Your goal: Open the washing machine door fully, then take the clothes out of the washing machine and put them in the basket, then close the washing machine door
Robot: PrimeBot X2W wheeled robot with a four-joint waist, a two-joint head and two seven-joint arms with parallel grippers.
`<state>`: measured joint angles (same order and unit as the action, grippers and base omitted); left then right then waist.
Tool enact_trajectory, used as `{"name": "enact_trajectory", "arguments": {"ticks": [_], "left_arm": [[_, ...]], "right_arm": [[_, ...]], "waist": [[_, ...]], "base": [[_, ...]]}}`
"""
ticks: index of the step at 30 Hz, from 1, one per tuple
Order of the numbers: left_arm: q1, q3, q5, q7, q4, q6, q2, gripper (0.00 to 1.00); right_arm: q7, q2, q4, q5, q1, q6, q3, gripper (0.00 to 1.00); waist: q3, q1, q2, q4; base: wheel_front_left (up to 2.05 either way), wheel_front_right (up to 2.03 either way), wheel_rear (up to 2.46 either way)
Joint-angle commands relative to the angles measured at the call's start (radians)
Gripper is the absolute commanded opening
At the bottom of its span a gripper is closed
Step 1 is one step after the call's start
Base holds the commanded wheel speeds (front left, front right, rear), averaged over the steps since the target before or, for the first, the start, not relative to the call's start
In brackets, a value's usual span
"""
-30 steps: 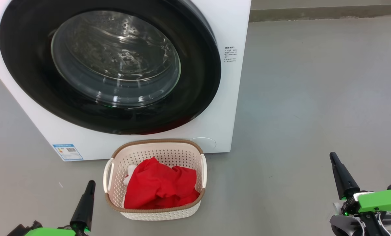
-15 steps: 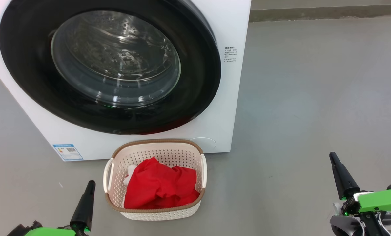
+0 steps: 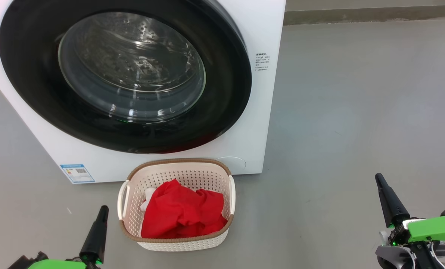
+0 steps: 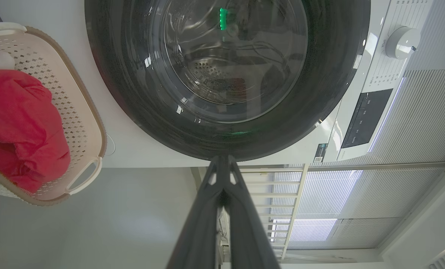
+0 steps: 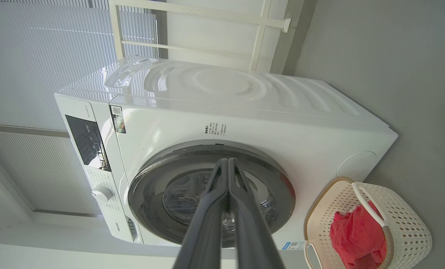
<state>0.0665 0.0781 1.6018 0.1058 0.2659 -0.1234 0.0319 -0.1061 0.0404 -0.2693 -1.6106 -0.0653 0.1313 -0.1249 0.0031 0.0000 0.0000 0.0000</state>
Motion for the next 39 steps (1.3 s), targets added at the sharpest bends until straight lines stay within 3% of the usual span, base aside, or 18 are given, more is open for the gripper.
{"name": "enact_trajectory", "arguments": {"ticks": [1, 39], "left_arm": [[0.042, 0.036, 0.007, 0.007, -0.021, -0.007, 0.018, 0.0], [0.042, 0.035, 0.007, 0.007, -0.021, -0.007, 0.018, 0.0]], "right_arm": [[-0.005, 0.012, 0.025, 0.0, -0.042, -0.001, 0.014, 0.0], [-0.006, 0.011, 0.025, 0.001, -0.042, -0.001, 0.012, 0.0]], "waist": [[0.0, 0.0, 0.0, 0.0], [0.0, 0.0, 0.0, 0.0]], "base": [[0.0, 0.0, 0.0], [0.0, 0.0, 0.0]]}}
